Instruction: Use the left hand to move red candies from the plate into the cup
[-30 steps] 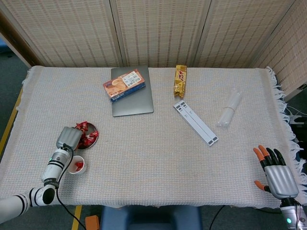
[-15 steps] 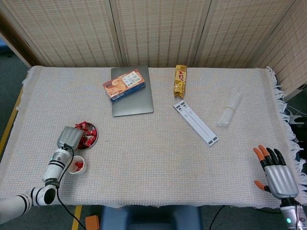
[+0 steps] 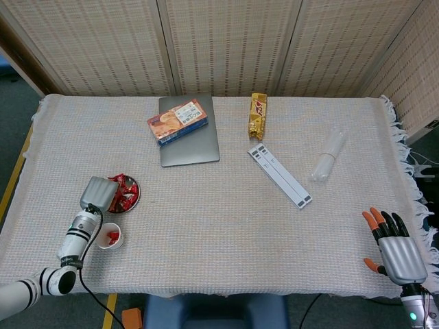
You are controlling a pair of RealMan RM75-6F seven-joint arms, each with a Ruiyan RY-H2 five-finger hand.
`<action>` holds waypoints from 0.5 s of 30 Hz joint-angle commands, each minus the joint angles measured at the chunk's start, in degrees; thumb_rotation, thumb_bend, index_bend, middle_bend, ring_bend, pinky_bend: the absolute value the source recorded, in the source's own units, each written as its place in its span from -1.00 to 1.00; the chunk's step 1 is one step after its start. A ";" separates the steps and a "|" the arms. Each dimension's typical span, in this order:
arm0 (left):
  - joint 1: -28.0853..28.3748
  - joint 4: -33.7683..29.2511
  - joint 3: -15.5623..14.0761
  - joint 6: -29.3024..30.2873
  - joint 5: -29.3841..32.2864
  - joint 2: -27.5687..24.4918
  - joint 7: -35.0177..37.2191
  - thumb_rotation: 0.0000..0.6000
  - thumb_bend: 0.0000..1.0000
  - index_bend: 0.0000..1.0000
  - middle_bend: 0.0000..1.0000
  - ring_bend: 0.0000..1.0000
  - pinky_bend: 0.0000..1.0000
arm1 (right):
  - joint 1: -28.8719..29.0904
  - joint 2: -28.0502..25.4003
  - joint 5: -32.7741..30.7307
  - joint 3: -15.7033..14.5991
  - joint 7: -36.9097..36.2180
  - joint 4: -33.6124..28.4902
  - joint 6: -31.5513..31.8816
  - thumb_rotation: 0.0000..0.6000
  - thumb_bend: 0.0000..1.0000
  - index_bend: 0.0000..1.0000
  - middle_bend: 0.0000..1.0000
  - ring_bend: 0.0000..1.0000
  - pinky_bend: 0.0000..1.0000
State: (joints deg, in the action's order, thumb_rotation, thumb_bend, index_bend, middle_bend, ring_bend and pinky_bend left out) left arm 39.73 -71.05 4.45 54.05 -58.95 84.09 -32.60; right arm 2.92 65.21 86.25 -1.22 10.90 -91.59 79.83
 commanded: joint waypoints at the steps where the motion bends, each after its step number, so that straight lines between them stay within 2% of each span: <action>1: -0.70 -3.07 0.45 1.78 -1.97 -2.13 1.89 1.00 -0.11 0.31 0.34 0.21 1.00 | -0.01 0.00 0.07 -0.04 0.01 -0.01 0.02 1.00 -0.87 -1.00 -1.00 -1.00 -1.00; 5: -2.71 -9.07 -0.25 5.24 -5.29 -5.85 4.02 1.00 -0.10 0.31 0.34 0.22 1.00 | -0.04 -0.05 0.23 -0.11 -0.08 -0.05 0.11 1.00 -0.87 -1.00 -1.00 -1.00 -1.00; 9: -6.52 -16.82 -2.82 9.54 -10.07 -10.81 7.34 1.00 -0.11 0.30 0.33 0.22 1.00 | 0.01 -0.18 0.43 -0.23 -0.31 -0.02 0.01 1.00 -0.87 -1.00 -1.00 -1.00 -1.00; 15: -12.01 -20.25 -7.35 16.46 -17.75 -13.08 8.68 1.00 -0.11 0.25 0.32 0.22 1.00 | -0.06 -0.38 1.31 -0.60 -0.76 -0.06 0.27 1.00 -0.87 -1.00 -1.00 -1.00 -1.00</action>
State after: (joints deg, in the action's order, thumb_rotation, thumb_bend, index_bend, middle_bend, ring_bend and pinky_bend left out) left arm 30.26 -89.88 -0.85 67.40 -73.76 72.18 -24.71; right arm 2.88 64.85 87.50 -1.77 10.17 -91.64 80.07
